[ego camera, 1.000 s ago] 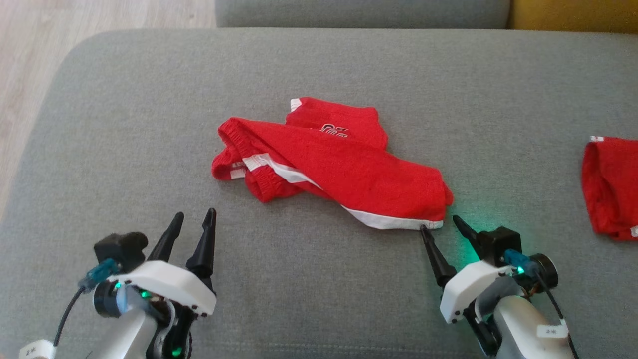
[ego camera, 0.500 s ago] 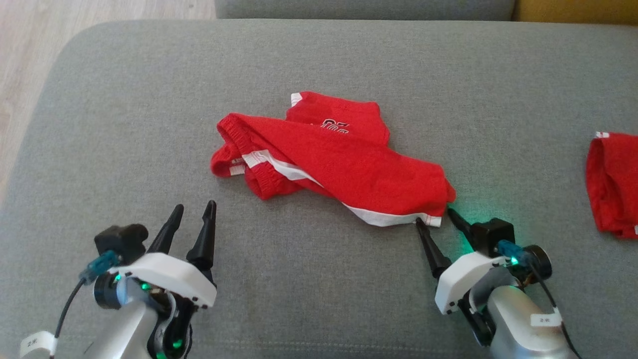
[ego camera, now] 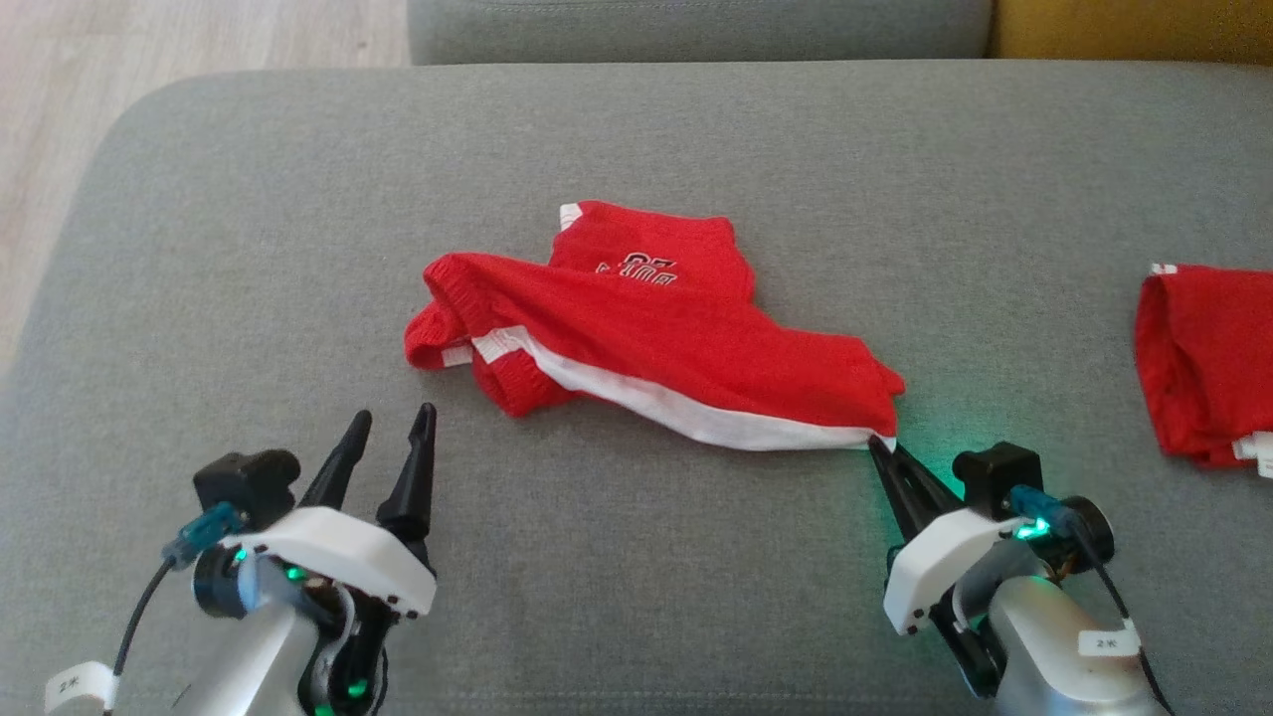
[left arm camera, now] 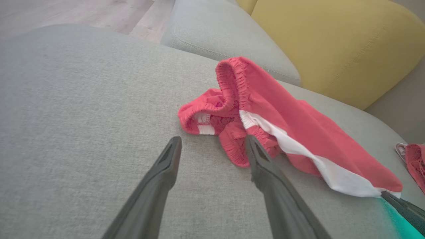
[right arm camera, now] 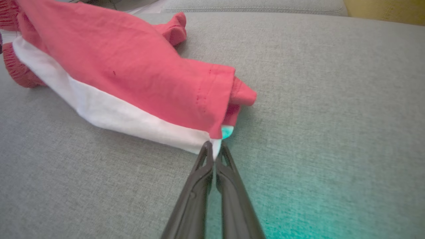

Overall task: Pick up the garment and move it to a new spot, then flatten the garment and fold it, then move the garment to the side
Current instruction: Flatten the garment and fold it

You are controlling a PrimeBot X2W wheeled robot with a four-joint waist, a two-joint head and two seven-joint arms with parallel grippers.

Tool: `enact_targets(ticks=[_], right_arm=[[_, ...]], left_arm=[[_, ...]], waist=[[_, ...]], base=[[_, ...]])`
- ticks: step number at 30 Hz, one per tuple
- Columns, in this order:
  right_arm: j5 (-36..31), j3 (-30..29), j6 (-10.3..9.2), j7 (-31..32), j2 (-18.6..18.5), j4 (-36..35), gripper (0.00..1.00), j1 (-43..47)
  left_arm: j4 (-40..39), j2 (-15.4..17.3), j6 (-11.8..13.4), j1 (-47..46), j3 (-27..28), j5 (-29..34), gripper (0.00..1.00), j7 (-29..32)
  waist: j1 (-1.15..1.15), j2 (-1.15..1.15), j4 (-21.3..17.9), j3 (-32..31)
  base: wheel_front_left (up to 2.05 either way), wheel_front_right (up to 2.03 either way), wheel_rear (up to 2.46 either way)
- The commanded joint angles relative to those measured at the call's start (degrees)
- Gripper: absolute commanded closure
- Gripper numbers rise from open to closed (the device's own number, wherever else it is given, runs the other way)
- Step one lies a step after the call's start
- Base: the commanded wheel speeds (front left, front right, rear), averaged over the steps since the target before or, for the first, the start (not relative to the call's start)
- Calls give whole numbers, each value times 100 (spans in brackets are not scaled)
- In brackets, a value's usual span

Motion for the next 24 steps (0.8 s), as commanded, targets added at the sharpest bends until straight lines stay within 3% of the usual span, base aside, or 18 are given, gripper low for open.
enact_targets(ticks=[1,12,24], right_arm=[[78,101,-4,-83,-30,-198,100,-115],[164,198,-4,45,-59,-443,100,-323],[161,238,-4,54,-33,-513,100,-425]], left_arm=[[-163,75,-76,-334,181,17,0,-78],[99,-73,-573,-779,-24,-141,0,123],[998,-254,-808,-1354,-46,-424,0,468]], waist=[[0,0,-53,-13],[0,0,-247,107],[0,0,-402,241]], base=[[0,0,0],[0,0,0],[0,0,0]])
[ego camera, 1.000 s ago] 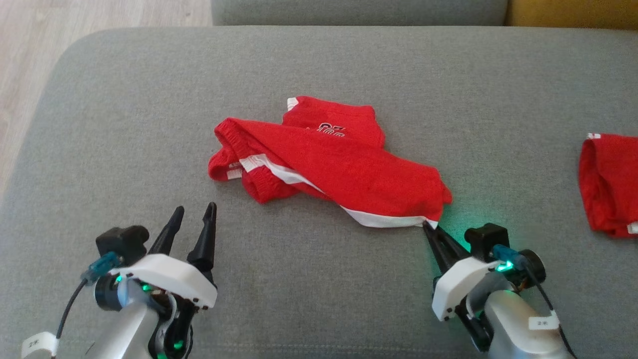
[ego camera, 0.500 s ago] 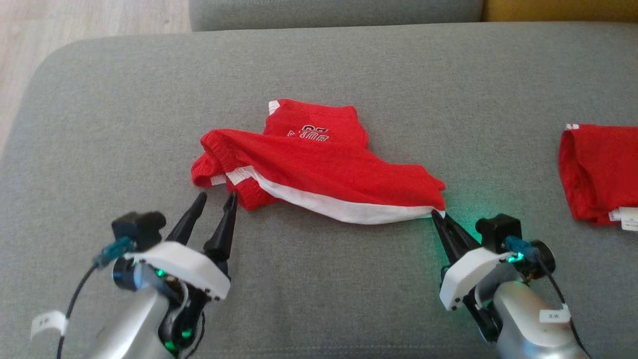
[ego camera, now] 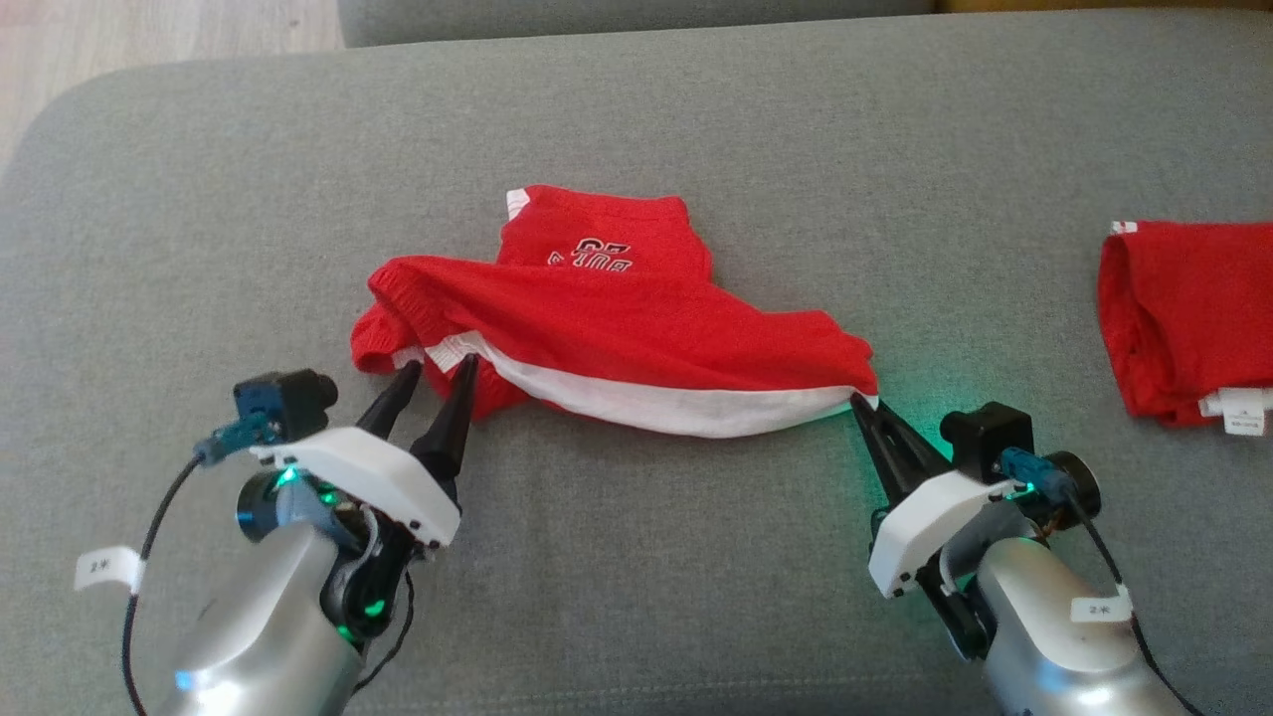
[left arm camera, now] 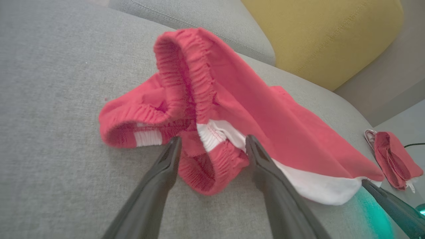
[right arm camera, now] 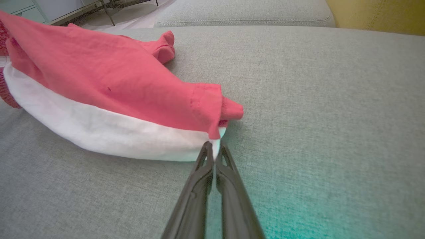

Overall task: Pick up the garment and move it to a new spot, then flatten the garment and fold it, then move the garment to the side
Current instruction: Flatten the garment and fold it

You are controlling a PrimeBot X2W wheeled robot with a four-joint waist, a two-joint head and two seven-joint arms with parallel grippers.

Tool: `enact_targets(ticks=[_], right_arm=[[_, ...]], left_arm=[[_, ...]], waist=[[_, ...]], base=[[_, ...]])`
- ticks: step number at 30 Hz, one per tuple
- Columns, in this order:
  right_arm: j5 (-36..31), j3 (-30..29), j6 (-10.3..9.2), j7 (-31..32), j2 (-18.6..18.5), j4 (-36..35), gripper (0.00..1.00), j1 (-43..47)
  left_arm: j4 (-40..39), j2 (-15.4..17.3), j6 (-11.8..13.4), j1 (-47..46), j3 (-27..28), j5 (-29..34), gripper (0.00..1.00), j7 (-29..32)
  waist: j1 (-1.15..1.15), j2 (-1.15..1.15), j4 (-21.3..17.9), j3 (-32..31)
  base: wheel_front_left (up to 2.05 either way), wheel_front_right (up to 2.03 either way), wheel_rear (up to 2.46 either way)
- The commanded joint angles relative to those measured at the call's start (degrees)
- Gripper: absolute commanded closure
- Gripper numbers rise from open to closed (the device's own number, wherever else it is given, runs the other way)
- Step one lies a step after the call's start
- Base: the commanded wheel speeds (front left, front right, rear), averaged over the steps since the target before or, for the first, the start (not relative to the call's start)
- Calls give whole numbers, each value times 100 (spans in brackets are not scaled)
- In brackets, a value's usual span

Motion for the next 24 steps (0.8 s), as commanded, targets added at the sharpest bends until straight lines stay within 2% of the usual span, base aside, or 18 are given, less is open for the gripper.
enact_targets(ticks=[1,18,19,20,21,22,23,24], right_arm=[[18,89,-4,-21,-5,-168,100,-195],[1,32,-4,-42,11,-129,100,-227],[0,26,-4,-46,6,-121,100,-222],[0,25,-4,-47,3,-117,100,-220],[-1,25,-4,-47,3,-113,100,-220],[-2,26,-4,-46,4,-109,100,-221],[-1,27,-4,-44,5,-104,100,-224],[0,28,-4,-43,6,-98,100,-227]], left_arm=[[-89,102,-47,-354,161,1,0,-41],[545,-18,-265,-692,-30,-90,0,-201],[563,-14,-275,-694,-51,-101,5,-221],[571,-10,-281,-694,-69,-104,27,-222],[578,-6,-286,-694,-88,-111,60,-215],[584,-1,-291,-693,-106,-120,86,-204],[586,8,-296,-693,-126,-129,100,-191],[581,19,-301,-692,-148,-135,100,-179]], waist=[[0,0,-16,14],[0,0,-55,58],[0,0,-42,45],[0,0,-35,39],[0,0,-29,31],[0,0,-24,22],[0,0,-21,12],[0,0,-17,1]], base=[[0,0,0],[0,0,0],[0,0,0],[0,0,0],[0,0,0],[0,0,0],[0,0,0],[0,0,0]])
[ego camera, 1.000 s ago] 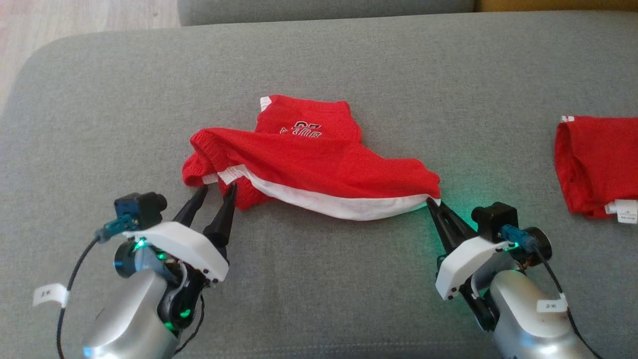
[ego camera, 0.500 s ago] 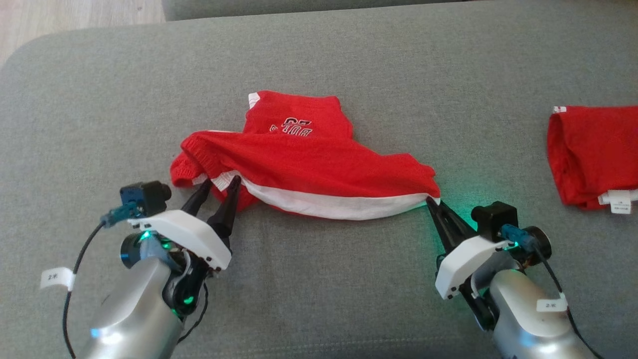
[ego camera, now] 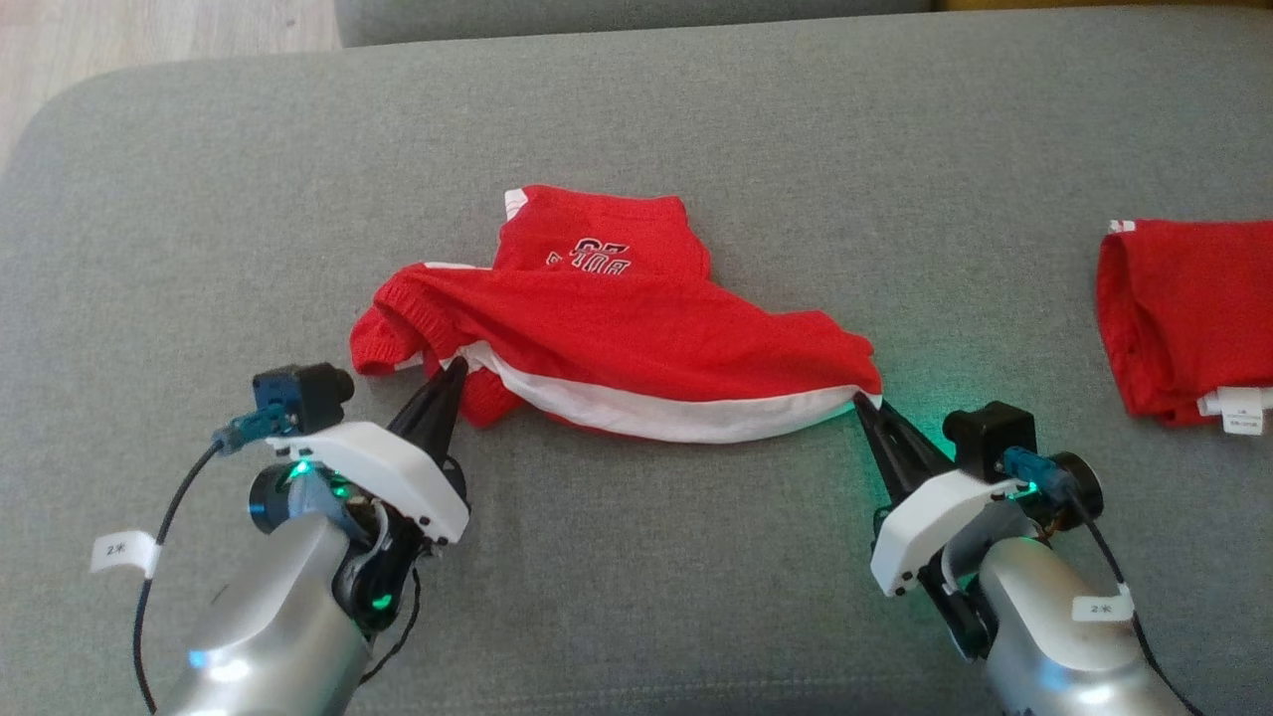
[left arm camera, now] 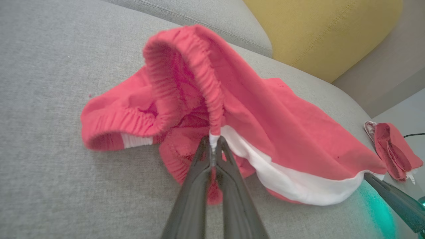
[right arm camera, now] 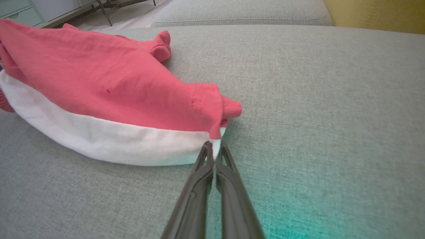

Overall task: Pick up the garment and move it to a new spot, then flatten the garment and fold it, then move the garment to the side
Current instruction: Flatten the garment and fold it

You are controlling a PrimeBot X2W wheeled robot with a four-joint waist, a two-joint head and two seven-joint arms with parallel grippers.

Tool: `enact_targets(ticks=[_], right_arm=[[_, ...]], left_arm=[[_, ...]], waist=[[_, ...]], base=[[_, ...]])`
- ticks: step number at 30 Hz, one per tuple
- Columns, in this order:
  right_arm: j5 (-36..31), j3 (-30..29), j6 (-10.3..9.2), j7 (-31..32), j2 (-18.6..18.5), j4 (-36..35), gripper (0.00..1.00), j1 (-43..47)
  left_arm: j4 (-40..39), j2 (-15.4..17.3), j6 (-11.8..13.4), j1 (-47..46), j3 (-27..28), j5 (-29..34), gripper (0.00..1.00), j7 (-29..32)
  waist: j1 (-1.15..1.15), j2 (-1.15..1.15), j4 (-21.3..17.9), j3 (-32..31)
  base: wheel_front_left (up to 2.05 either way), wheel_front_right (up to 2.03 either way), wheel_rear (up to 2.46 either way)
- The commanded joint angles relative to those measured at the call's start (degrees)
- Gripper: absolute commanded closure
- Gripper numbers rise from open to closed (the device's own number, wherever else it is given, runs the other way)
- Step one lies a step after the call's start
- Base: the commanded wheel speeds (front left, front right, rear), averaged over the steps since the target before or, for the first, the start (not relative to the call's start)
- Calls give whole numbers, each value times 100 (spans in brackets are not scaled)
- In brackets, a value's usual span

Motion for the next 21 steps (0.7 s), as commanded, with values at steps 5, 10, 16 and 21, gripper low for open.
enact_targets(ticks=[5,10,16,21], right_arm=[[18,78,-4,-55,6,-79,100,-207],[55,41,-4,-98,-39,-88,100,-203],[112,43,-4,-70,-335,-408,100,-388],[110,321,-4,307,-1100,-1098,100,-820]], left_arm=[[-179,226,-39,-236,50,-21,100,-30],[-377,407,-45,-167,-103,85,100,-7],[-921,751,-48,-101,-293,264,100,185],[-1868,1225,-20,-126,-346,352,100,595]], waist=[[0,0,-10,-149],[0,0,-22,-341],[0,0,-87,-545],[0,0,-164,-843]], base=[[0,0,0],[0,0,0],[0,0,0],[0,0,0]])
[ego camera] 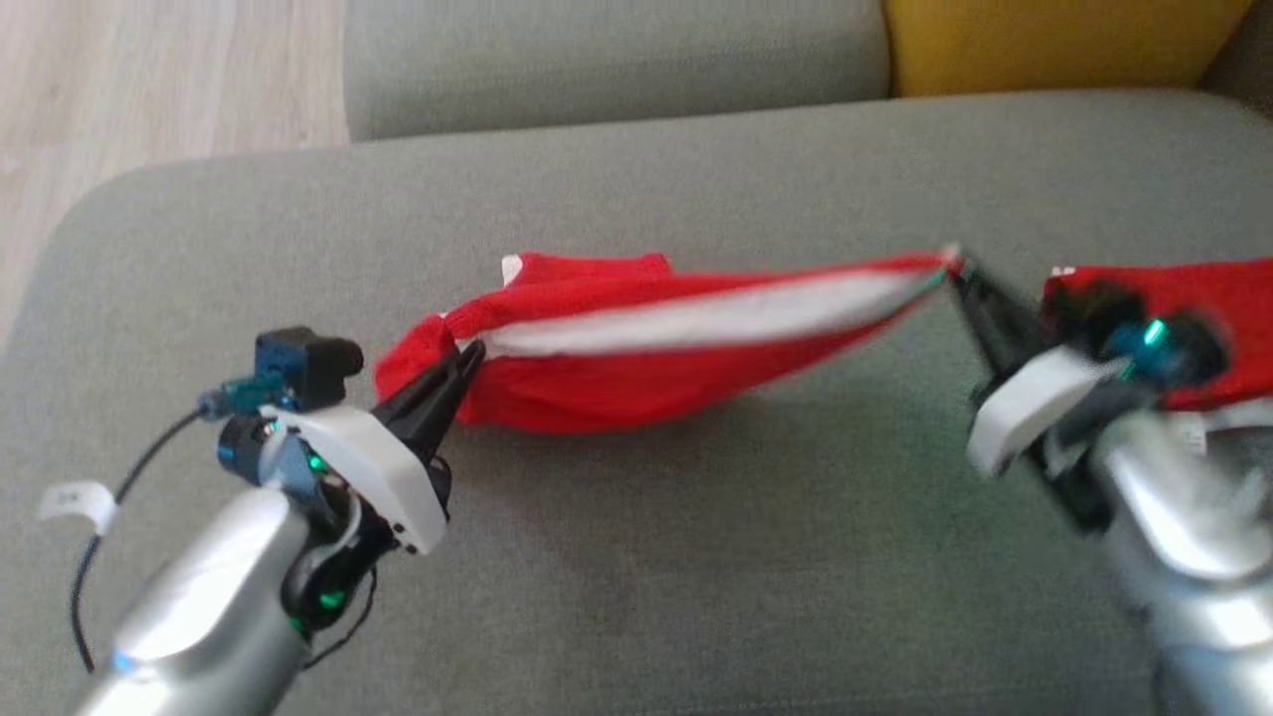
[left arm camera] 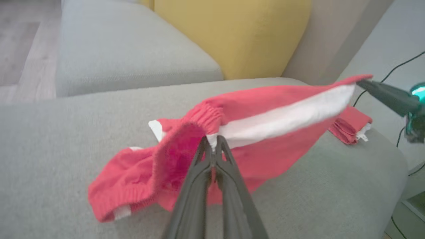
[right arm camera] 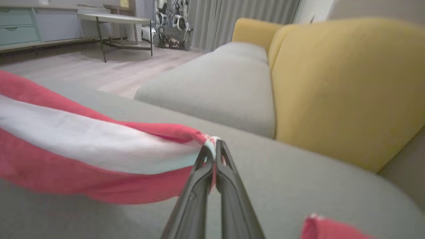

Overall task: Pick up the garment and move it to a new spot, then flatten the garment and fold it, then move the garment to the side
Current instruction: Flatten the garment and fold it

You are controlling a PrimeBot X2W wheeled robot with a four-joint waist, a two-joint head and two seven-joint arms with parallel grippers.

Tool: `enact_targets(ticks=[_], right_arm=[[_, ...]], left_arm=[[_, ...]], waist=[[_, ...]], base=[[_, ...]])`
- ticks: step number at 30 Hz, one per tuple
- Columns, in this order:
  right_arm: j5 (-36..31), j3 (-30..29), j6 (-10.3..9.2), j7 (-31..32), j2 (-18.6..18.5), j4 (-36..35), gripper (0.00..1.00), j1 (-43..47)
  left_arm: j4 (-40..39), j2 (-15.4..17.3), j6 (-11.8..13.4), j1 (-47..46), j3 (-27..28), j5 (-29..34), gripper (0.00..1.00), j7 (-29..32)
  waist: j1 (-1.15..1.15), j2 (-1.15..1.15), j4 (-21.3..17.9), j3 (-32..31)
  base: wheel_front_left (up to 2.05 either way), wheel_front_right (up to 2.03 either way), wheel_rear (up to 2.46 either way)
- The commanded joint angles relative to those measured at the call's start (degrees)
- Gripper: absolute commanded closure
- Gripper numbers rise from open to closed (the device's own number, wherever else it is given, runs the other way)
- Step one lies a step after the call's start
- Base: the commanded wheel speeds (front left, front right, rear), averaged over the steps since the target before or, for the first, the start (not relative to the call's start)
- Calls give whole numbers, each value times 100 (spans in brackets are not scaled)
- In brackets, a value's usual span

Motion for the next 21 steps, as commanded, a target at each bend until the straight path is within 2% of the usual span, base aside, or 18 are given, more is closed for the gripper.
enact_targets(ticks=[1,5,9,15,21], right_arm=[[69,98,-4,98,-216,-384,100,-318],[352,210,-4,643,-856,-1209,100,-647],[638,379,-4,1404,-1358,-1949,100,-835],[1361,315,-4,2753,-1879,-2929,100,-799],[1829,-171,-4,3946,-2243,-3876,100,-401]], left_arm=[[-402,319,15,-252,238,32,100,84],[-1357,693,134,-417,281,66,100,553],[-2203,901,334,-580,484,-85,100,904],[-3124,1130,686,-662,665,-122,100,1257],[-3786,1349,1191,-347,833,-284,100,1610]], waist=[[0,0,-52,-179],[0,0,-102,-380],[0,0,-173,-543],[0,0,-270,-732],[0,0,-346,-809]], base=[[0,0,0],[0,0,0],[0,0,0],[0,0,0],[0,0,0]])
